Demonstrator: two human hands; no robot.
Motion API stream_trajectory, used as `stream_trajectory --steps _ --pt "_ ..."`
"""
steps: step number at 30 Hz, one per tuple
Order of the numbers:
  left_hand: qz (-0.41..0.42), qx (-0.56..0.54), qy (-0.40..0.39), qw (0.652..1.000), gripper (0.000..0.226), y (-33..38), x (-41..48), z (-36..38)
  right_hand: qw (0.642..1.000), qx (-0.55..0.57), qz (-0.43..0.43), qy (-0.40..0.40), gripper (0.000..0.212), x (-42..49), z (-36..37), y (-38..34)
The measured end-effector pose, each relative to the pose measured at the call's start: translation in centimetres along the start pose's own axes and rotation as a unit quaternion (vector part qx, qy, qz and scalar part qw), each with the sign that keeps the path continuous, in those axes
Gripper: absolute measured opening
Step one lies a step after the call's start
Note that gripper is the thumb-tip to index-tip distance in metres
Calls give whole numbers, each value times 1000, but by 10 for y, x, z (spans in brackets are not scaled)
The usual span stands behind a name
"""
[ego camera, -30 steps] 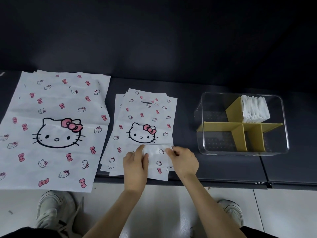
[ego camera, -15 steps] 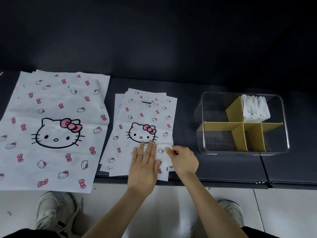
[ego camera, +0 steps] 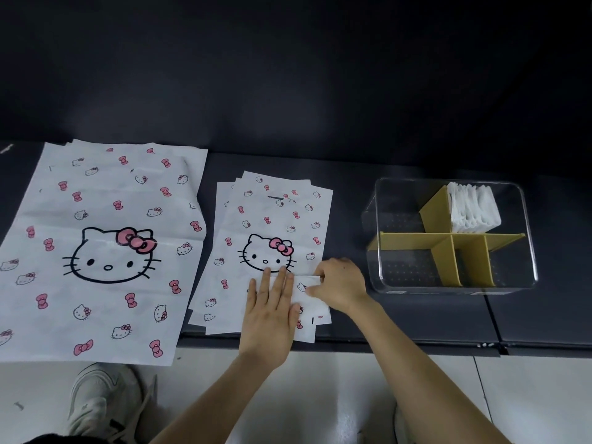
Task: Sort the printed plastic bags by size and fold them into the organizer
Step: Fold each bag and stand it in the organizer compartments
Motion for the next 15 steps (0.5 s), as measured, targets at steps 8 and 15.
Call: stream_trajectory --steps 8,15 --pt "-244 -478 83 840 13 24 11 -70 849 524 70 19 16 -65 -26 28" --pt "-160 -598 31 785 14 130 56 -87 618 766 124 125 18 -109 -59 87"
Point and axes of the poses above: each hand's wrist, its own x-axis towards the middle knuckle, its own z-axis out of the palm, y = z × x, the point moved 5 cm from there along x, towards the middle knuckle, and after that the axes turned 9 degrees about -x, right-handed, at the moved point
